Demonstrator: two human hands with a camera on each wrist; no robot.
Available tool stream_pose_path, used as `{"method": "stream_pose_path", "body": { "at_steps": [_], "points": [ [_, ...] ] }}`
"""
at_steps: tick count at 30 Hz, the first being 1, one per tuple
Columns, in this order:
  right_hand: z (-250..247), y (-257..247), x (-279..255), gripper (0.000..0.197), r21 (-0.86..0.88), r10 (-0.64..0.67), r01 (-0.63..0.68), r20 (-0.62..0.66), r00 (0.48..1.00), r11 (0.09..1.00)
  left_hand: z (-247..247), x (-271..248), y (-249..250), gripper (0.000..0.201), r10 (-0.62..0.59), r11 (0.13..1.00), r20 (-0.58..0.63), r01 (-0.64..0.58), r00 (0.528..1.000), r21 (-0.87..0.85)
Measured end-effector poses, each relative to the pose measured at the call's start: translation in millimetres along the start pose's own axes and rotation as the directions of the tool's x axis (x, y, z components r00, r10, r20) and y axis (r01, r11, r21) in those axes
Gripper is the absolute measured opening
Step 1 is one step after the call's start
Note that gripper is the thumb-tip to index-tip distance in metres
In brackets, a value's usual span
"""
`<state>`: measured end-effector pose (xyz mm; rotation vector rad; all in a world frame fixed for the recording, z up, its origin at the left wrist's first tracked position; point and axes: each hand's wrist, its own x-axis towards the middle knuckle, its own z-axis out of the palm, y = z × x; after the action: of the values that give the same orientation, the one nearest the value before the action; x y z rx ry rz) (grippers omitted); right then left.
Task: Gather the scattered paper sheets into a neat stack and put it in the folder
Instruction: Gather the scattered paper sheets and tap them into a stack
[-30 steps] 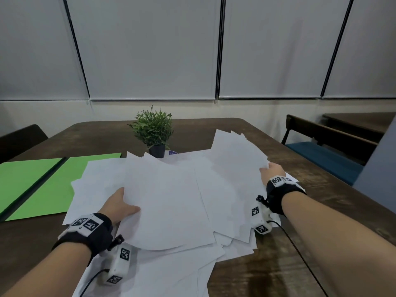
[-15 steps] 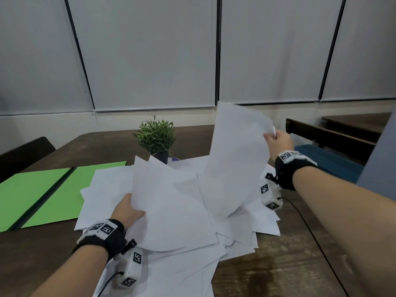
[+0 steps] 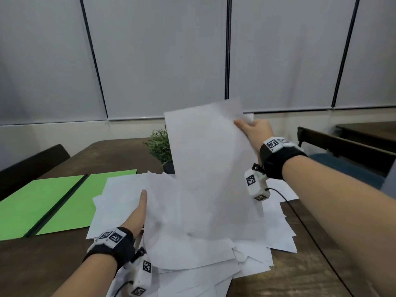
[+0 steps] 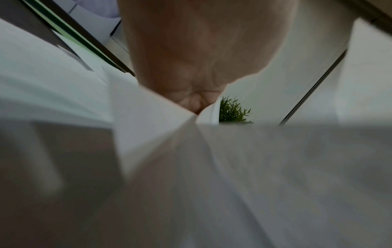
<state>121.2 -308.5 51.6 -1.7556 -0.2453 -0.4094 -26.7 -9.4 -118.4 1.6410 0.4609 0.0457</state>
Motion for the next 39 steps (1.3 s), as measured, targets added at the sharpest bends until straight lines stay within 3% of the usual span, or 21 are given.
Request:
{"method": "stream_pose_path", "body": {
  "at_steps": [5, 8, 13, 17, 19, 22, 25, 27, 29, 32, 35, 39],
  "points": [
    [53, 50, -2, 0.047, -0.223, 0.138, -0.122, 0.058, 0.989, 0.967, -6, 5, 0, 0.101, -0.074, 0.996, 0.040, 0.072, 0.996, 0.060],
    [81, 81, -2, 0.050, -0.291, 0.257, -0.221, 0.095, 0.962, 0.931, -8, 14, -1, 0.101, -0.073, 0.992, 0.059, 0.066, 0.996, 0.105],
    [106, 113, -11, 0.048, -0.434, 0.345, -0.249, 0.156, 0.926, 0.866, -13, 29, -5, 0.092, -0.022, 0.987, 0.143, -0.001, 0.989, 0.159],
    [107, 128, -14, 0.077, -0.542, 0.506, -0.307, 0.266, 0.821, 0.783, -15, 33, -9, 0.093, -0.024, 0.969, 0.144, -0.013, 0.989, 0.248],
    [100, 129, -21, 0.065, -0.602, 0.616, -0.363, 0.285, 0.734, 0.711, -16, 34, -10, 0.088, -0.048, 0.961, 0.145, 0.007, 0.988, 0.276],
    [90, 141, -28, 0.081, -0.764, 0.682, -0.268, 0.288, 0.672, 0.587, -19, 39, -12, 0.093, -0.051, 0.947, 0.141, 0.003, 0.989, 0.322],
    [87, 164, -24, 0.102, -0.732, 0.664, -0.284, 0.295, 0.687, 0.619, -16, 38, -10, 0.086, -0.076, 0.928, 0.164, 0.010, 0.983, 0.373],
    [86, 156, -31, 0.100, -0.718, 0.630, -0.278, 0.279, 0.725, 0.638, -14, 35, -9, 0.083, -0.076, 0.924, 0.183, 0.000, 0.980, 0.382],
    [87, 152, -32, 0.075, -0.669, 0.555, -0.280, 0.237, 0.797, 0.688, -14, 35, -8, 0.091, -0.080, 0.925, 0.197, -0.001, 0.977, 0.379],
    [90, 155, -28, 0.044, -0.593, 0.455, -0.243, 0.236, 0.859, 0.768, -14, 35, -9, 0.077, -0.084, 0.925, 0.186, 0.007, 0.979, 0.381],
    [100, 157, -33, 0.043, -0.573, 0.452, -0.198, 0.342, 0.824, 0.795, -15, 37, -11, 0.090, -0.088, 0.926, 0.176, 0.015, 0.981, 0.378],
    [89, 151, -40, 0.053, -0.579, 0.476, -0.225, 0.326, 0.817, 0.783, -14, 46, -16, 0.071, -0.090, 0.895, 0.117, 0.028, 0.989, 0.446]
  ]
}}
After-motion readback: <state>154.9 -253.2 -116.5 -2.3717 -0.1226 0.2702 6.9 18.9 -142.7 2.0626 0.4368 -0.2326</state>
